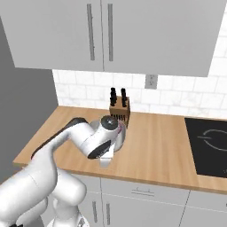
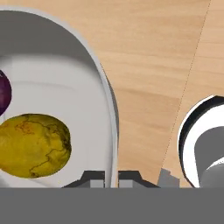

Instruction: Take the meat container that has the fish and place it on the second highest rack of the freezer. Then take the vegetable container that has the lemon and onion and place it on the highest rack of the freezer.

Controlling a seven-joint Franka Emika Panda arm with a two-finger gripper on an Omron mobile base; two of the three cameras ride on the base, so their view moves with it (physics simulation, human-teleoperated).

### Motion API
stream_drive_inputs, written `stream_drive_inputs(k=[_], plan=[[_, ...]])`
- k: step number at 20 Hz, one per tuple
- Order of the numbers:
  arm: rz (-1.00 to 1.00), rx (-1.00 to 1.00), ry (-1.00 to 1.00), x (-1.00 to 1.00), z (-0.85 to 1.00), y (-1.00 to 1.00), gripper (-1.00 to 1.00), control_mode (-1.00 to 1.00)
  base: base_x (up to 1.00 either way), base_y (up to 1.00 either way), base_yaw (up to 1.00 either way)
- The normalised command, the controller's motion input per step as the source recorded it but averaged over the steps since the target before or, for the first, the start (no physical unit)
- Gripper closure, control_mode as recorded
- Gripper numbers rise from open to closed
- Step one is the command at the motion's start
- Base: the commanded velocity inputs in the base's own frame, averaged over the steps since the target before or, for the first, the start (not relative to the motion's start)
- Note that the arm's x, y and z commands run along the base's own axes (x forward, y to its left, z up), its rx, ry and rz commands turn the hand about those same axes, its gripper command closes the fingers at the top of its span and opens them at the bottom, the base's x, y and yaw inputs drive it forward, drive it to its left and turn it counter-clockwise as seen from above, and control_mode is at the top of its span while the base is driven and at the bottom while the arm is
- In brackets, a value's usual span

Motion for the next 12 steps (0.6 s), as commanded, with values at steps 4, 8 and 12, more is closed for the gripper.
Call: stream_drive_inputs(k=[4,8,12], plan=[[0.00,-0.07,-0.09,-0.26,1.00,0.99,1.00,-1.00,0.00,0.00,0.00],[-0.19,-0.02,0.01,-0.44,0.93,0.99,1.00,-1.00,0.00,0.00,0.00],[-0.39,-0.01,0.13,-0.44,0.83,0.53,1.00,-1.00,0.00,0.00,0.00]])
